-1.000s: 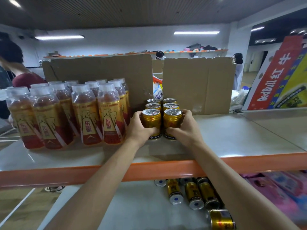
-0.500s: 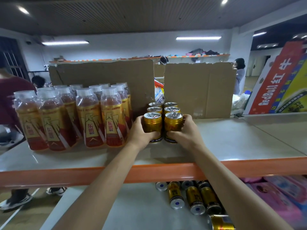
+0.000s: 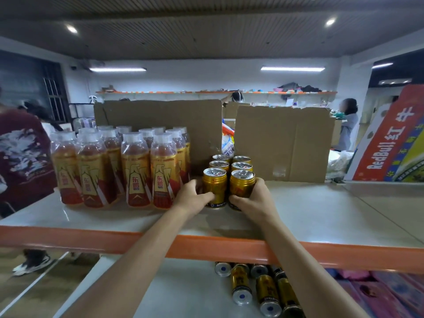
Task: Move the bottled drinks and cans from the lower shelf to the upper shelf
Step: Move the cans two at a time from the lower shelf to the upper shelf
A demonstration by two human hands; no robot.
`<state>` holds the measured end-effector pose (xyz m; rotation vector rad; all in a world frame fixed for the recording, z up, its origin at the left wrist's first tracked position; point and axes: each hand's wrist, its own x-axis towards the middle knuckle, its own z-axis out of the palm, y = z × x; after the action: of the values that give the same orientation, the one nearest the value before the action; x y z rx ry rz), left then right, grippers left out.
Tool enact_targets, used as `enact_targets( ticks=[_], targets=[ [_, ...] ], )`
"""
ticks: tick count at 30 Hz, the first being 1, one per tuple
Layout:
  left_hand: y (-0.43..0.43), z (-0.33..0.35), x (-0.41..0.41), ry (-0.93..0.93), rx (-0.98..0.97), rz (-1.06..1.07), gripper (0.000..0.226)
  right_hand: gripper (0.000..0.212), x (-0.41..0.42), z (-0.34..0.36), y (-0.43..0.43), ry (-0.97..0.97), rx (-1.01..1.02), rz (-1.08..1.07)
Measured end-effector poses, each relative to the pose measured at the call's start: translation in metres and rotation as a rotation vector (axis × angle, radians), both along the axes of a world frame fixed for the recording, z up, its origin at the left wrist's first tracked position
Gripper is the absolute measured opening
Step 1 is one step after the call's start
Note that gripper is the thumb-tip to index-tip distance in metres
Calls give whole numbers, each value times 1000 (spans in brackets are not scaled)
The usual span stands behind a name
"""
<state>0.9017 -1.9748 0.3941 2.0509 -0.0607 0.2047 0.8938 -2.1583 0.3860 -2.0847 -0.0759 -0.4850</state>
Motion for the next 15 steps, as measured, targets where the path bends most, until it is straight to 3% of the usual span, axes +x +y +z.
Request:
enact_targets(
  ticks=[2, 6, 8, 12, 15],
  targets=[
    [5, 5, -5, 30, 132, -8, 55, 62, 5, -2, -1, 10, -2, 16],
    [15, 17, -25, -13, 466, 9, 53, 42, -8, 6, -3, 10, -43, -49],
    [19, 24, -40, -59, 597, 9, 50, 55, -23, 16, -8, 29, -52, -92],
    [27, 32, -71, -159, 769, -13, 40, 53, -54, 28, -24, 160, -75, -145],
    [35, 28, -92, -179, 807, -41, 39, 83, -88, 30, -28, 45, -236, -176]
  ],
)
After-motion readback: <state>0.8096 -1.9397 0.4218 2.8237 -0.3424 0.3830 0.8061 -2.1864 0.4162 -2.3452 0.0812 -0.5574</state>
